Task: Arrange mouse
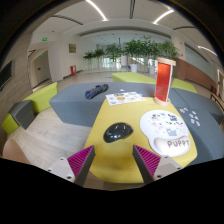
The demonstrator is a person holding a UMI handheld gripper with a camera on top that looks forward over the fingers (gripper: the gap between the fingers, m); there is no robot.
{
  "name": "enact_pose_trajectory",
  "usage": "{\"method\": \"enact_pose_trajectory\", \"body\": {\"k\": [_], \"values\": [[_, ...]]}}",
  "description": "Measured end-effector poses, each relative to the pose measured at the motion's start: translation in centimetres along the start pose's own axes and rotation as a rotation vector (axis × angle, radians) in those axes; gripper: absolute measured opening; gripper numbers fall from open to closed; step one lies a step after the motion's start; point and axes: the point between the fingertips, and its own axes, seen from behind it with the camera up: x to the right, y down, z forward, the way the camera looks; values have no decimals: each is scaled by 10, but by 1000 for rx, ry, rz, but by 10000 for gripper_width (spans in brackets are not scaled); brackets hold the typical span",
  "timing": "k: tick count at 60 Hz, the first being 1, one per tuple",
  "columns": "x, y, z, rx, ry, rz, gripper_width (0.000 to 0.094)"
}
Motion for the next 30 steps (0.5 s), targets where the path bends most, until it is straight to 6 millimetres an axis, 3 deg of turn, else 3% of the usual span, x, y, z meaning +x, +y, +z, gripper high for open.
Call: {"method": "enact_pose_trajectory", "body": {"k": [14, 23, 26, 29, 30], "values": [[3, -25, 83, -10, 56, 62, 839], [6, -47, 116, 0, 86, 55, 819], [7, -51, 124, 4, 96, 46, 785], [11, -50, 132, 3, 110, 29, 685], [13, -49, 134, -1, 121, 20, 698]]}}
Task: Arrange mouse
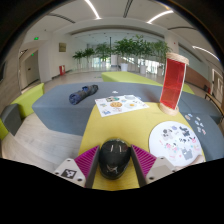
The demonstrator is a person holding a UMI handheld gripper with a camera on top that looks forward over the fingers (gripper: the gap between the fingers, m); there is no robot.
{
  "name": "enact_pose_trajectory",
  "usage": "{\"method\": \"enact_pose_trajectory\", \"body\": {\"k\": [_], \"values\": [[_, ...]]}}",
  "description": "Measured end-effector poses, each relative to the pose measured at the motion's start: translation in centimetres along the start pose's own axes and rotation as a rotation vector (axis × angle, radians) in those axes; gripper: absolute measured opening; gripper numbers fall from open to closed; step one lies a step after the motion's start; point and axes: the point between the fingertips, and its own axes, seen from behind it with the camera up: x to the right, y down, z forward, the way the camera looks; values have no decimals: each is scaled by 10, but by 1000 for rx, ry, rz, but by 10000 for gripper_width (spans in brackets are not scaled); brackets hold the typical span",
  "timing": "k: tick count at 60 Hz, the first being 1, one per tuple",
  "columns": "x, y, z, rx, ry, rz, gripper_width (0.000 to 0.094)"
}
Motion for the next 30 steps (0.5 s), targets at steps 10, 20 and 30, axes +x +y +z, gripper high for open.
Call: {"method": "enact_pose_trajectory", "body": {"k": [10, 20, 30], "values": [[0, 1, 1, 14, -13, -22, 525], [9, -63, -36, 104, -115, -63, 464], [123, -127, -67, 218, -13, -49, 458]]}}
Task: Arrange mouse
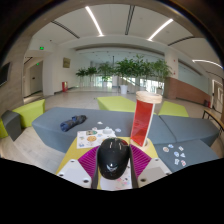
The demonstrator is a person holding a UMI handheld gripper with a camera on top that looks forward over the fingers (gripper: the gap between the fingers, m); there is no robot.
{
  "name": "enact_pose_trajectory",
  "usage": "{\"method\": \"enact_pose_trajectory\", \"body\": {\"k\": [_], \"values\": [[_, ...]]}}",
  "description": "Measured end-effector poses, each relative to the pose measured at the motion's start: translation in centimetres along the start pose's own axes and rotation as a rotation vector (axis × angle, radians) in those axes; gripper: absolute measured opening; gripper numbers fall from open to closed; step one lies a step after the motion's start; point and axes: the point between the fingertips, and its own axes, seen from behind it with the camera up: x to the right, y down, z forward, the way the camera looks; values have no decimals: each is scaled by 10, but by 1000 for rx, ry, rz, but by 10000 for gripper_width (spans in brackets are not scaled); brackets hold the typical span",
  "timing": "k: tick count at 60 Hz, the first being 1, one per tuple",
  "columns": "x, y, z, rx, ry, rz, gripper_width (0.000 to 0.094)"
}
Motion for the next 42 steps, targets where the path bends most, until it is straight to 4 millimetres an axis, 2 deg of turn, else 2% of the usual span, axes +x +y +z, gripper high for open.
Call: {"method": "enact_pose_trajectory", "body": {"k": [2, 5, 8, 10, 12, 19, 23, 25, 30, 35, 36, 42], "values": [[24, 12, 3, -26, 27, 18, 458], [56, 42, 8, -80, 59, 50, 458], [73, 72, 16, -138, 81, 78, 456], [75, 91, 19, -166, 76, 77, 457], [76, 102, 25, -186, 62, 68, 457], [61, 129, 32, -246, -7, 113, 457], [66, 146, 35, -286, 7, 103, 464], [66, 140, 38, -251, 3, 73, 488], [67, 141, 40, -267, 23, 19, 588], [80, 139, 34, -269, 82, -31, 830], [80, 137, 32, -259, 86, -38, 851], [76, 119, 3, -220, 85, -34, 840]]}}
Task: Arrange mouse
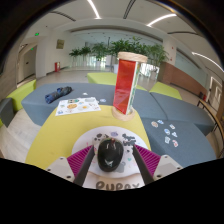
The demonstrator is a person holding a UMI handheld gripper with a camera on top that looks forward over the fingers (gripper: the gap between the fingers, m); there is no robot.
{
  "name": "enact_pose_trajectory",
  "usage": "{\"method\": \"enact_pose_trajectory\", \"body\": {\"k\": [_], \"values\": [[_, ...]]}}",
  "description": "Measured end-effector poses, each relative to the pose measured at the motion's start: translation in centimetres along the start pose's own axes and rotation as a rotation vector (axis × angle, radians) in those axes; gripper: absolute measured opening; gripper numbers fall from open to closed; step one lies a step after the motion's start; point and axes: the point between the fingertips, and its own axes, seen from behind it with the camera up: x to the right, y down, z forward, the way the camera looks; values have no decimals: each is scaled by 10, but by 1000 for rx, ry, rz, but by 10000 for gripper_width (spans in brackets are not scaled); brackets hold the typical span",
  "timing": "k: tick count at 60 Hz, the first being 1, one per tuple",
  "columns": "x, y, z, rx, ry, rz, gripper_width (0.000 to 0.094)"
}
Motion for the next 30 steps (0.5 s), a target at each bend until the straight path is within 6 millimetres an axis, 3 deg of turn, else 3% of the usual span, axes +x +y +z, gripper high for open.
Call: {"method": "enact_pose_trajectory", "body": {"k": [5, 18, 24, 30], "values": [[-10, -5, -41, 27, -36, 57, 839], [-25, 9, -139, 63, -57, 102, 839], [-28, 18, -169, 72, -49, 107, 836], [-28, 29, -183, 79, -51, 112, 838]]}}
